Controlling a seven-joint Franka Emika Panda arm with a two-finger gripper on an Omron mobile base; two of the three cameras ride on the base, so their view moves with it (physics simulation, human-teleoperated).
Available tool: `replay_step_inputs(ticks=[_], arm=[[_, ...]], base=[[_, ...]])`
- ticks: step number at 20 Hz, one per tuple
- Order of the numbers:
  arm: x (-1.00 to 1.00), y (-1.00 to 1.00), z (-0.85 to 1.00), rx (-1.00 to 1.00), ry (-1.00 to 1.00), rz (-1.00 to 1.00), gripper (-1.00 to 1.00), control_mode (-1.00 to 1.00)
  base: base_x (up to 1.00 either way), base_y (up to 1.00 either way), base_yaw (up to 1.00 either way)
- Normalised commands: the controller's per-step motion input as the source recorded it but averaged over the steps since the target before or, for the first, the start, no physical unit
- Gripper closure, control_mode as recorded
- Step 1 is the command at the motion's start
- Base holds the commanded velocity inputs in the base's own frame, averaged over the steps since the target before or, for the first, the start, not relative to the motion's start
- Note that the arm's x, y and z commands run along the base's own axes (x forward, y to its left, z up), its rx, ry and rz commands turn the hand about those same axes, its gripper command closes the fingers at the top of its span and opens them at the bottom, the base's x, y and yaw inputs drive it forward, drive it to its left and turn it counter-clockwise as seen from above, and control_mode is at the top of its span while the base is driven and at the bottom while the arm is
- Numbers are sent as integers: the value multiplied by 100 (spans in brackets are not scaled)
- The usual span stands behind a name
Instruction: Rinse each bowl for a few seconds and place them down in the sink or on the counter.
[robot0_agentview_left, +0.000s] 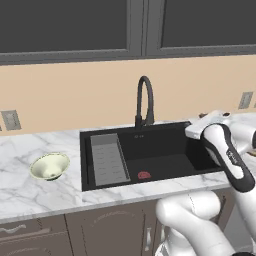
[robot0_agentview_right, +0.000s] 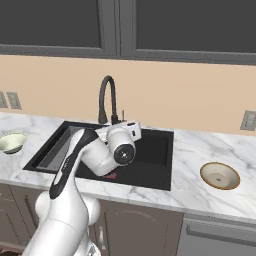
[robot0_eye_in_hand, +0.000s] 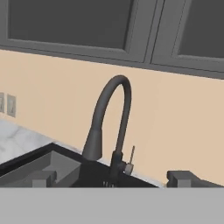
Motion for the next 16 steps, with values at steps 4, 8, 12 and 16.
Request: replay_step_inputs(ticks=[4, 8, 12, 16], arm=[[29, 0, -1, 0, -4, 11, -100, -100], [30, 0, 0, 0, -1, 12, -100, -100], [21, -1, 0, 0, 0, 9, -100, -100], [22, 0, 0, 0, 0, 5, -100, -100]], base=[[0, 0, 0], [0, 0, 0], [0, 0, 0], [0, 0, 0]])
